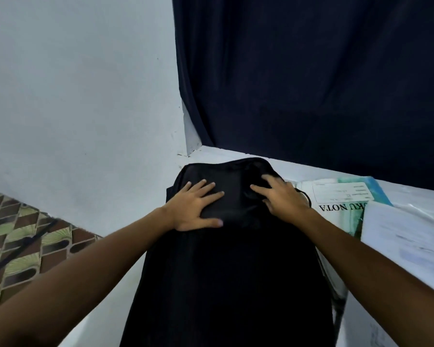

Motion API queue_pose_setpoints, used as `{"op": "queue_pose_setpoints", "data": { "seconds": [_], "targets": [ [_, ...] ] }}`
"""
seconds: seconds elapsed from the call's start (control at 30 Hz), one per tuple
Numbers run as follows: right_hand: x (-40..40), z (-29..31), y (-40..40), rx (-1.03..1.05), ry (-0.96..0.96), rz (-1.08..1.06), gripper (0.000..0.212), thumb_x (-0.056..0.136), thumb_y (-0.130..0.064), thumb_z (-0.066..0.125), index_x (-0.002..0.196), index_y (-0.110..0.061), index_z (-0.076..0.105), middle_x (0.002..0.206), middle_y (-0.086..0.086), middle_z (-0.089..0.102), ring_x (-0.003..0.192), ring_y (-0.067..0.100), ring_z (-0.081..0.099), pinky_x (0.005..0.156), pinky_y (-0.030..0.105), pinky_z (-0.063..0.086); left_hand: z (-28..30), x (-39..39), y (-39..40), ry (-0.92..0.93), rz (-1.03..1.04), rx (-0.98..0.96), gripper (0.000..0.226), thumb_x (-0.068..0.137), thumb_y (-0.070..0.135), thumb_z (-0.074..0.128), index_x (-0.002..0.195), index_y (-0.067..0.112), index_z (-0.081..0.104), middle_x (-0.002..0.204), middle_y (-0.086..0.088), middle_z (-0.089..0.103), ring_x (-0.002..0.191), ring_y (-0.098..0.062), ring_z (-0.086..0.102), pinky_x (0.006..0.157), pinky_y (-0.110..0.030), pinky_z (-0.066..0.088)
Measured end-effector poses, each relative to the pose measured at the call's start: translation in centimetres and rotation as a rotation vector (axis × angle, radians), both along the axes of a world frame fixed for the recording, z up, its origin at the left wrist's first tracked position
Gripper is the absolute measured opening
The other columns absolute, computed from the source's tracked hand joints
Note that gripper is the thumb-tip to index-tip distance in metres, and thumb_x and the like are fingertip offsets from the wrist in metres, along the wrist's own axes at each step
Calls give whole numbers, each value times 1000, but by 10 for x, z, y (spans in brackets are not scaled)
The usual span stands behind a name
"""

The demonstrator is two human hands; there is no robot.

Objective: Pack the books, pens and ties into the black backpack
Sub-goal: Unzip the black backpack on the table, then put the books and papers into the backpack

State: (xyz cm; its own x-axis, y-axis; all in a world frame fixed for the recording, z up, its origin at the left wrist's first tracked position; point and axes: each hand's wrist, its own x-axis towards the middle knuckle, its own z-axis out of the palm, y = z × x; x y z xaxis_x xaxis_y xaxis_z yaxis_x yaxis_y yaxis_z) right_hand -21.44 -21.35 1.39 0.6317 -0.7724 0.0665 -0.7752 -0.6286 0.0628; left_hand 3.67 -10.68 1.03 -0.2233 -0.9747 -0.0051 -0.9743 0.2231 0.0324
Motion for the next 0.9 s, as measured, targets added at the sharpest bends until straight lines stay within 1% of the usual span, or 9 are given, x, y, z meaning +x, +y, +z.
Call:
{"op": "queue_pose_setpoints", "data": {
  "seconds": [0.07, 0.17, 0.27, 0.37, 0.43, 0.57, 0.67, 0.77, 0.9],
  "targets": [
    [-6, -10, 2, 149, -54, 37, 49, 101, -44, 34, 149, -37, 25, 157, 2, 24, 144, 21, 21, 114, 37, 18, -12, 7, 2, -108, -25, 66, 110, 62, 94, 24, 154, 37, 3, 163, 0, -3, 150, -22, -8, 121, -48, -5],
    [-11, -20, 3, 251, 33, -12, 68, 92, -69, 23, 152, -38, 10, 162, -1, 9, 148, 18, 6, 119, 39, 4, -16, 10, -4, -128, 3, 97, 116, 57, 97, 27, 153, 39, -3, 163, -1, -11, 149, -22, -16, 119, -46, -11],
    [-5, -18, 8, 170, 175, -90, 69, 94, -66, 24, 153, -35, 6, 162, 4, 4, 148, 27, 1, 118, 49, 0, -6, -2, -11, -159, 51, 230, 128, 44, 104, 18, 153, 39, 0, 164, -3, -10, 149, -23, -15, 119, -48, -10],
    [-4, -7, 32, 113, 123, -127, 61, 98, -51, 34, 151, -25, 20, 159, 11, 17, 146, 32, 11, 117, 53, 6, 17, -25, -16, -189, 145, 368, 117, 58, 90, 52, 154, 36, 13, 164, -2, 2, 151, -25, -1, 119, -55, 0],
    [-22, 0, 55, 115, -17, -122, 55, 98, -44, 39, 148, -24, 30, 155, 10, 25, 145, 30, 17, 117, 48, 10, 36, -44, -15, -137, 209, 374, 99, 65, 71, 70, 147, 31, 33, 158, -3, 29, 145, -26, 26, 118, -53, 19],
    [-100, 17, 103, 159, -329, -213, 47, 96, -37, 48, 140, -22, 45, 145, 7, 42, 133, 25, 37, 107, 36, 32, 60, -102, -4, 96, 179, 127, 65, 77, 51, 72, 133, 25, 53, 132, -2, 59, 122, -23, 55, 102, -35, 43],
    [-181, 24, 133, 171, -533, -356, 38, 94, -30, 55, 131, -21, 56, 135, 4, 53, 123, 22, 48, 97, 33, 41, 58, -173, 12, 497, 34, 16, 46, 80, 36, 76, 122, 21, 63, 112, -2, 68, 104, -18, 64, 98, -32, 48],
    [-258, 30, 156, 110, -730, -520, 30, 91, -20, 61, 120, -13, 64, 126, 8, 61, 112, 24, 57, 93, 29, 43, 43, -240, 15, 751, -27, 117, 42, 81, 29, 77, 119, 18, 64, 98, -3, 70, 86, -14, 66, 93, -30, 51],
    [-339, 37, 176, 48, -1040, -780, 22, 91, -7, 59, 111, -6, 68, 105, 5, 65, 83, 6, 60, 74, 16, 41, 30, -302, 2, 1007, 149, 328, 55, 90, 38, 66, 138, 18, 46, 116, 1, 61, 101, -16, 59, 85, -24, 43]
  ]
}}
